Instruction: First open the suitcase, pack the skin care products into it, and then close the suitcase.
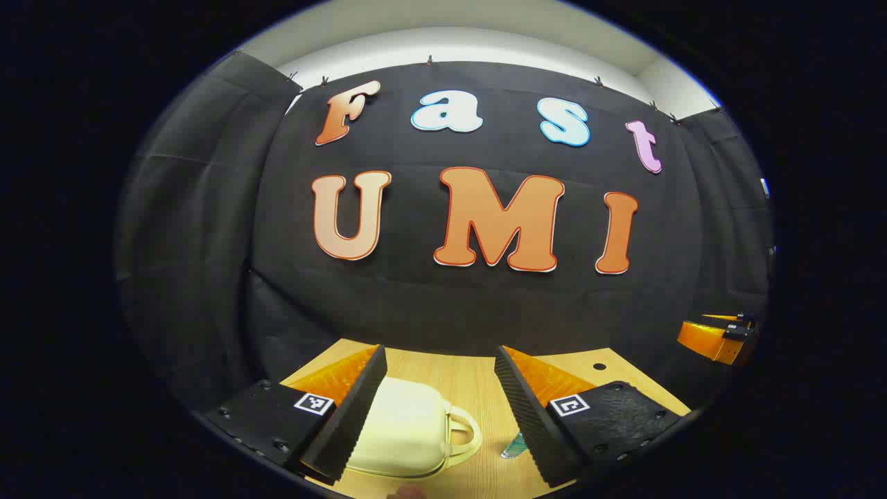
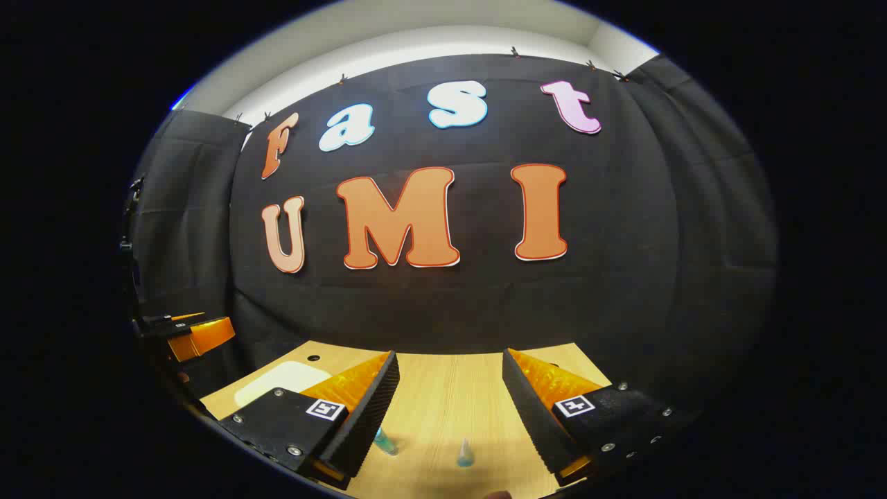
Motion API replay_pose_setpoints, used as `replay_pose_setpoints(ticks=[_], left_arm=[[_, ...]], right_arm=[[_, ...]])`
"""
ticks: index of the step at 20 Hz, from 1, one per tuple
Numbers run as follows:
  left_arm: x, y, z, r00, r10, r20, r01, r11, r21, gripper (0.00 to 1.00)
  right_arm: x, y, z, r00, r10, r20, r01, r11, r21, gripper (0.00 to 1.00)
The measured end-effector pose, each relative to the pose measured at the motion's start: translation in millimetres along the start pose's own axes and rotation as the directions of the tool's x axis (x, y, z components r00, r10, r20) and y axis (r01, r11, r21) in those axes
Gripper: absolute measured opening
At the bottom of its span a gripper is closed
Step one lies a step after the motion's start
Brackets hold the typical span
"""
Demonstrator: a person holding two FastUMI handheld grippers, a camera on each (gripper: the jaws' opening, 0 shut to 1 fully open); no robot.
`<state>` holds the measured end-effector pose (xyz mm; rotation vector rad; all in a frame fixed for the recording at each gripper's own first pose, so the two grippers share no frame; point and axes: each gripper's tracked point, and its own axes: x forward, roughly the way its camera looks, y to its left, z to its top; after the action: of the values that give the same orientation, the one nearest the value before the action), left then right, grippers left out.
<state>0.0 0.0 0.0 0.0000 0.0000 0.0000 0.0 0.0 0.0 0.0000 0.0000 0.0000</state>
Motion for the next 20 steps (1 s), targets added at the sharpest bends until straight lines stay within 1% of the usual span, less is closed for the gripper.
replay_pose_setpoints(ticks=[2,5,7,10,12,14,20], left_arm=[[-0.1,-7.0,-2.8,1.000,0.015,-0.008,-0.015,1.000,-0.003,0.97],[2.9,-11.1,-4.0,0.999,0.037,-0.014,-0.037,0.999,0.008,0.97],[7.2,-19.9,-2.8,1.000,0.014,-0.016,-0.014,1.000,0.008,0.97],[18.9,-25.7,-4.4,0.999,-0.028,-0.029,0.029,0.999,0.036,0.97],[27.5,-27.4,-2.3,0.998,-0.052,-0.026,0.054,0.997,0.061,0.97],[34.5,-27.3,-4.6,0.997,-0.068,-0.035,0.070,0.995,0.076,0.97],[37.2,-27.8,-10.6,0.996,-0.084,-0.044,0.087,0.992,0.086,0.97]], right_arm=[[4.7,-3.6,0.0,1.000,0.019,0.011,-0.019,0.999,-0.033,0.94],[11.5,-2.1,-4.4,0.998,0.056,0.001,-0.055,0.998,-0.039,0.94],[14.8,-3.5,-6.8,0.998,0.055,-0.013,-0.055,0.998,-0.029,0.94],[16.1,-4.4,-8.1,0.999,0.029,-0.028,-0.029,1.000,0.000,0.95],[12.6,-4.5,-7.2,1.000,0.011,-0.021,-0.011,1.000,-0.003,0.95],[10.9,-8.8,-8.2,1.000,-0.022,-0.018,0.022,1.000,-0.018,0.94],[10.0,-5.1,-15.3,0.999,-0.032,-0.040,0.031,0.999,-0.015,0.95]])
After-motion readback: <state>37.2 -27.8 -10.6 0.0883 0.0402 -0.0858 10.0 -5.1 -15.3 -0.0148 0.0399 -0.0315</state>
